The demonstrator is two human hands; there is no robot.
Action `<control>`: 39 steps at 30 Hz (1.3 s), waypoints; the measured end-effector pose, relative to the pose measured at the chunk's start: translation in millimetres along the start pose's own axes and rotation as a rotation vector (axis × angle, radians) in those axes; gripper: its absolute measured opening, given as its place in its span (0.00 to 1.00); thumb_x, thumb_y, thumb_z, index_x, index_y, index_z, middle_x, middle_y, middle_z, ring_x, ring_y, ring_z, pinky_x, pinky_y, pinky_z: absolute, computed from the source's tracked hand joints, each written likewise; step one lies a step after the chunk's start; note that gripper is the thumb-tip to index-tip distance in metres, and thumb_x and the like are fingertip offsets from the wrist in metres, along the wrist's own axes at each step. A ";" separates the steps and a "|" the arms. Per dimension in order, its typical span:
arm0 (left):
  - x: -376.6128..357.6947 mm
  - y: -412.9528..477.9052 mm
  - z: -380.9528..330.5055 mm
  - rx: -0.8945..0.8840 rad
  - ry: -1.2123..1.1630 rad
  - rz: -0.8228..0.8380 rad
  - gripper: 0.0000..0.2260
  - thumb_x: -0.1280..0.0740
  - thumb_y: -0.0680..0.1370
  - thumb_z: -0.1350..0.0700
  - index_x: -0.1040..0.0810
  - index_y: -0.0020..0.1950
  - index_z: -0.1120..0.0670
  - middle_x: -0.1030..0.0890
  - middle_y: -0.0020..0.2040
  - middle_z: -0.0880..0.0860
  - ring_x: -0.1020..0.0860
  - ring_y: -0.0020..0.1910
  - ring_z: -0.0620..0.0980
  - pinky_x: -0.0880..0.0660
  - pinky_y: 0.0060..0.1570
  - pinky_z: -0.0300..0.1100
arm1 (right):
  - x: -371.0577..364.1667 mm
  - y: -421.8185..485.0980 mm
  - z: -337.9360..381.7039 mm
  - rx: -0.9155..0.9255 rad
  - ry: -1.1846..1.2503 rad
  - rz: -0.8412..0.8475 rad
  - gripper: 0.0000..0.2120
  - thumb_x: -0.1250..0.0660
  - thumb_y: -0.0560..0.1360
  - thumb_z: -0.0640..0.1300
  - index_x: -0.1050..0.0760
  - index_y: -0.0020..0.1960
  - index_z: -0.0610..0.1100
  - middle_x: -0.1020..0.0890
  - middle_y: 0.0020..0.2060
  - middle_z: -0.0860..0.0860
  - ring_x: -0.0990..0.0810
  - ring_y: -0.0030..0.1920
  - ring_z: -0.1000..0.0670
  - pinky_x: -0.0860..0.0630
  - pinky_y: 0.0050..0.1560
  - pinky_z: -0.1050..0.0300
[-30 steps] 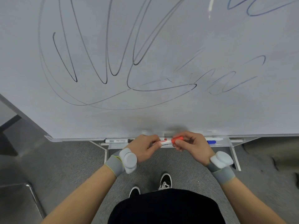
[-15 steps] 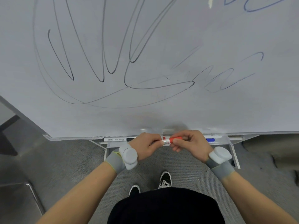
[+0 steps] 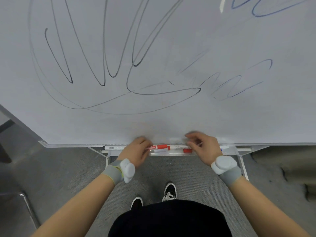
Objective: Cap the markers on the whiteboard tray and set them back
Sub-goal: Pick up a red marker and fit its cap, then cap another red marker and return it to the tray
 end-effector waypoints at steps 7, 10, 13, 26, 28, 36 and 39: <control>-11.1 -3.4 5.2 0.035 0.172 -0.009 0.09 0.32 0.73 0.58 0.21 0.52 0.58 0.18 0.48 0.58 0.22 0.48 0.61 0.23 0.46 0.52 | -23.3 -11.8 -19.4 0.150 -0.395 0.146 0.07 0.30 0.71 0.47 0.20 0.48 0.47 0.19 0.48 0.49 0.25 0.55 0.48 0.24 0.52 0.51; -9.6 -1.8 1.8 0.031 0.210 -0.028 0.10 0.30 0.72 0.59 0.21 0.52 0.57 0.18 0.48 0.56 0.22 0.47 0.61 0.24 0.45 0.51 | -33.1 -10.7 -23.4 0.166 -0.439 0.199 0.08 0.31 0.72 0.48 0.21 0.50 0.48 0.19 0.51 0.49 0.26 0.57 0.48 0.23 0.52 0.48; -6.9 3.0 -6.6 0.018 0.224 -0.031 0.10 0.31 0.72 0.59 0.22 0.53 0.56 0.18 0.48 0.56 0.23 0.47 0.61 0.25 0.45 0.51 | -37.4 -10.0 -26.2 0.165 -0.487 0.250 0.09 0.32 0.73 0.47 0.20 0.52 0.46 0.19 0.51 0.47 0.26 0.58 0.46 0.25 0.56 0.48; -47.4 57.8 -93.9 -0.095 0.158 0.081 0.11 0.34 0.76 0.56 0.24 0.58 0.55 0.21 0.57 0.55 0.24 0.54 0.58 0.26 0.44 0.48 | 20.4 -15.0 -29.7 0.042 -0.206 0.027 0.06 0.31 0.73 0.43 0.24 0.50 0.44 0.20 0.39 0.51 0.24 0.37 0.53 0.28 0.41 0.64; -58.1 61.9 -104.7 -0.129 0.246 0.107 0.10 0.29 0.70 0.60 0.22 0.51 0.57 0.19 0.49 0.58 0.21 0.47 0.59 0.24 0.42 0.49 | 36.2 -18.9 -34.2 -0.014 -0.112 -0.037 0.04 0.31 0.73 0.42 0.24 0.47 0.47 0.19 0.36 0.52 0.22 0.36 0.55 0.30 0.37 0.72; -78.5 61.7 -112.7 -0.133 0.333 0.101 0.09 0.31 0.69 0.64 0.25 0.48 0.62 0.21 0.46 0.61 0.23 0.45 0.61 0.26 0.46 0.50 | 60.2 -35.4 -65.2 -0.162 0.120 -0.103 0.06 0.30 0.72 0.41 0.19 0.46 0.50 0.14 0.38 0.53 0.18 0.41 0.56 0.24 0.46 0.67; -62.1 55.3 -108.2 -0.007 0.191 0.053 0.08 0.38 0.75 0.57 0.31 0.51 0.59 0.24 0.48 0.60 0.25 0.44 0.60 0.31 0.39 0.48 | 62.7 -35.6 -70.4 -0.197 0.290 -0.130 0.08 0.30 0.71 0.37 0.18 0.45 0.50 0.14 0.39 0.52 0.19 0.39 0.56 0.23 0.46 0.65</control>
Point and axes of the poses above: each hand's wrist, its own y-axis towards the middle knuckle, its own x-axis out of the back of the hand, z = x × y, the point moved 9 cm from there along y, towards the middle knuckle
